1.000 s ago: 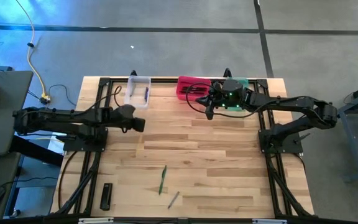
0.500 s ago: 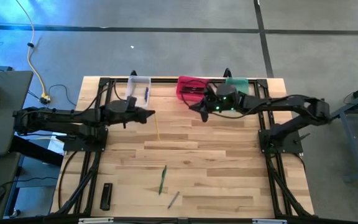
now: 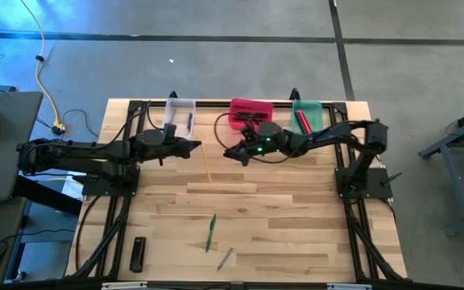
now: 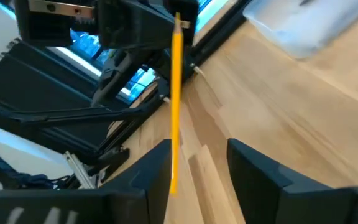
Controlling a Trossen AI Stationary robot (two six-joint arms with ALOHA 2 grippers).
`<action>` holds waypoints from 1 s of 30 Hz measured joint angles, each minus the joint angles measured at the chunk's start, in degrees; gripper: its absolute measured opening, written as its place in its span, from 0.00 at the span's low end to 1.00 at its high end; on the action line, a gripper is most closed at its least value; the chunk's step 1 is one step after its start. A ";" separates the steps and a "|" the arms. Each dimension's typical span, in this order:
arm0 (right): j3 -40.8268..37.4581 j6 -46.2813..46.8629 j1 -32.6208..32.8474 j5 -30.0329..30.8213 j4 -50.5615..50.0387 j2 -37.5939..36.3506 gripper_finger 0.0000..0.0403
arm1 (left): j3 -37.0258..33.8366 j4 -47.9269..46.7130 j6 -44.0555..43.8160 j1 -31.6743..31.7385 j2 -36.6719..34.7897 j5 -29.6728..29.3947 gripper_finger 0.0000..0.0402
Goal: Sort crayons/erasers/pens/pencils in bins
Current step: Put the yellow pencil into the blue bin
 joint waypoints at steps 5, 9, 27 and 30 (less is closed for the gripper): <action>8.61 -0.56 0.28 -3.89 -0.41 6.98 0.41 | 0.03 0.13 -0.08 0.00 0.00 -0.09 0.00; 15.39 -0.61 0.28 -5.01 -4.42 11.25 0.43 | 0.05 0.14 -0.42 -0.02 0.00 -0.07 0.00; 24.74 -5.38 0.28 -1.74 -11.47 14.90 0.27 | 0.07 1.36 -0.07 0.00 -0.04 -0.82 0.00; 24.75 -5.57 0.25 -1.73 -11.20 14.88 0.17 | 0.07 1.36 0.01 0.00 -0.04 -1.21 0.00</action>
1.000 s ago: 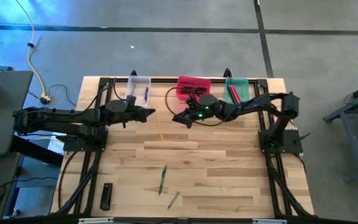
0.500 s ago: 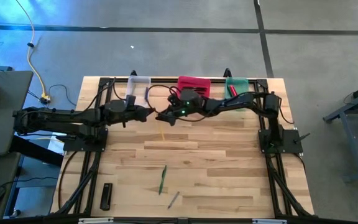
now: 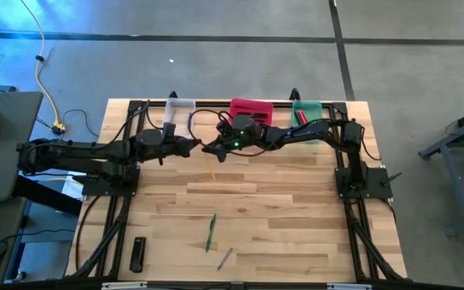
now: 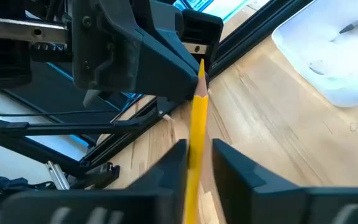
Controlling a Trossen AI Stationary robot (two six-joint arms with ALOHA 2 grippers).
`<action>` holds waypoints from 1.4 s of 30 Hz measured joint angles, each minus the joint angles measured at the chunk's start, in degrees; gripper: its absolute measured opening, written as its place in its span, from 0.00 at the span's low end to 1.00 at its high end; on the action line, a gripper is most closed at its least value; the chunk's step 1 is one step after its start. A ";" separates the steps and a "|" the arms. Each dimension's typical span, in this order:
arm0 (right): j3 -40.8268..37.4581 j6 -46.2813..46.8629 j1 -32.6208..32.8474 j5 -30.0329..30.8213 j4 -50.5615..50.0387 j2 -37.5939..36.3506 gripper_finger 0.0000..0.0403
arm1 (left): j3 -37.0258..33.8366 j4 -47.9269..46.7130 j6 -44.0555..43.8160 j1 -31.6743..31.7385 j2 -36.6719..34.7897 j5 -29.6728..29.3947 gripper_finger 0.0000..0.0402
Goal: Sort crayons/erasers/pens/pencils in bins
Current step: Put the yellow pencil into the blue bin
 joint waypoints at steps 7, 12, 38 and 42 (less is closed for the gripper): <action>-0.01 0.05 0.01 -0.29 0.00 0.00 0.03 | -0.01 0.31 0.90 0.00 0.00 -0.15 0.00; 0.00 0.17 -0.02 -1.81 -0.02 0.00 0.04 | 0.00 0.74 3.41 -0.02 0.00 0.26 0.02; -0.04 -20.03 -15.70 4.61 -47.58 -26.52 0.02 | 0.02 6.80 21.20 -3.25 -0.04 3.63 0.09; -0.04 -23.19 -21.84 6.72 -59.82 -32.24 0.02 | 0.02 6.71 21.55 -3.99 -0.04 2.41 0.04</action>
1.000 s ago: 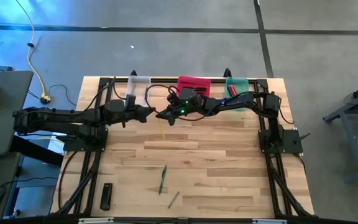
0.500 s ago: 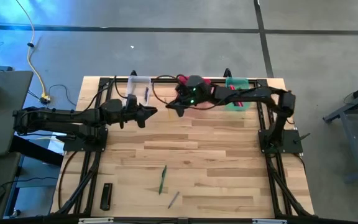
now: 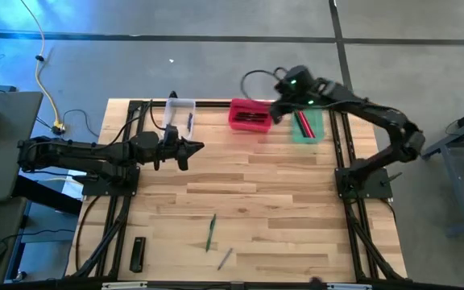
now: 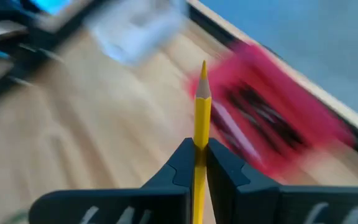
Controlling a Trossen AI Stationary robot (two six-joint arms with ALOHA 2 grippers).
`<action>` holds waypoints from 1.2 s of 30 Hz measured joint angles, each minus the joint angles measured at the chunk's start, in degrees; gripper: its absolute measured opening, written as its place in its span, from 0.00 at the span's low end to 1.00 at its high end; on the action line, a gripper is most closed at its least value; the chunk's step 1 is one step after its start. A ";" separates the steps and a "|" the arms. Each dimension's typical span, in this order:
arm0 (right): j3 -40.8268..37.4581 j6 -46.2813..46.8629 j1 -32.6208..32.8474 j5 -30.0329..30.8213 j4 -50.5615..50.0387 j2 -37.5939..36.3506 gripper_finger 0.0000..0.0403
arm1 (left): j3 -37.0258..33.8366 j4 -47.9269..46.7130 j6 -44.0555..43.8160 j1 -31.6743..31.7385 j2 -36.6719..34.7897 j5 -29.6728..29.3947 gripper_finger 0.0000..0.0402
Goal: Sort crayons/erasers/pens/pencils in bins
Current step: Put the yellow pencil into the blue bin
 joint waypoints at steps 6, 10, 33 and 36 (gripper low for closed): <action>-0.01 -7.14 -11.20 10.78 -18.41 -3.27 0.02 | 0.00 -0.02 -0.04 -0.01 0.04 0.17 0.01; -2.34 -10.35 -19.35 14.12 -19.28 -2.32 0.02 | 0.00 -0.02 -0.30 -0.01 0.04 0.17 0.00; -15.43 -15.30 -26.18 11.00 -3.67 9.45 0.02 | 0.00 0.00 -0.26 -0.01 0.04 0.24 0.00; -15.43 -15.30 -26.18 10.98 -3.50 10.50 0.02 | 0.00 -0.01 0.10 -0.01 0.04 0.24 0.00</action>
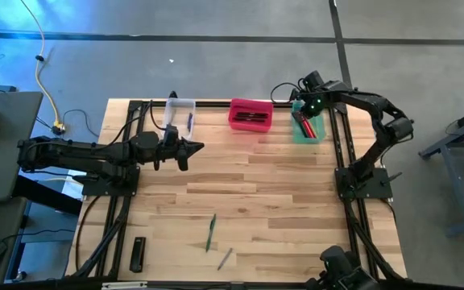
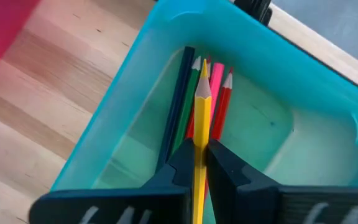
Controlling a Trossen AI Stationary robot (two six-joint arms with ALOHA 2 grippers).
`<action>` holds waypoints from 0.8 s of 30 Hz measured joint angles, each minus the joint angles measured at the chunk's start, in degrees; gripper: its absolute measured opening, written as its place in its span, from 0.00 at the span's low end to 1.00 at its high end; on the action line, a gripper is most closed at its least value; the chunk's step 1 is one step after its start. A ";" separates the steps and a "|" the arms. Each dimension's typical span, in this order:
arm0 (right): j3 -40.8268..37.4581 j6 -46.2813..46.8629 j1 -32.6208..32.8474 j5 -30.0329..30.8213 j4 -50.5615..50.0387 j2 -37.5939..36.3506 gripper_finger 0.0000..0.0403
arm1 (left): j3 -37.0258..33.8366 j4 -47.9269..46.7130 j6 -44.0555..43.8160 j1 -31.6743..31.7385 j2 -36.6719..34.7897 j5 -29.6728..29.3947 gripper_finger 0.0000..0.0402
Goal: Sort crayons/erasers/pens/pencils in bins
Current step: Put the yellow pencil into the blue bin, then put the green pen into the red bin
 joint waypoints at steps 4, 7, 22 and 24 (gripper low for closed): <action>0.00 -0.08 0.00 0.02 0.22 0.58 0.02 | -0.01 0.00 0.03 0.00 0.00 0.00 0.00; 0.00 -0.08 0.00 0.02 0.71 0.58 0.04 | -0.02 -0.01 0.03 0.00 0.00 0.00 0.00; 0.00 -2.03 0.49 -0.40 0.57 -1.62 0.18 | -0.02 -2.05 -1.32 -0.08 0.00 0.11 0.00; 0.00 -2.00 1.29 -2.09 1.48 -3.91 0.13 | -0.01 -3.02 -1.96 -0.86 0.00 -0.47 0.00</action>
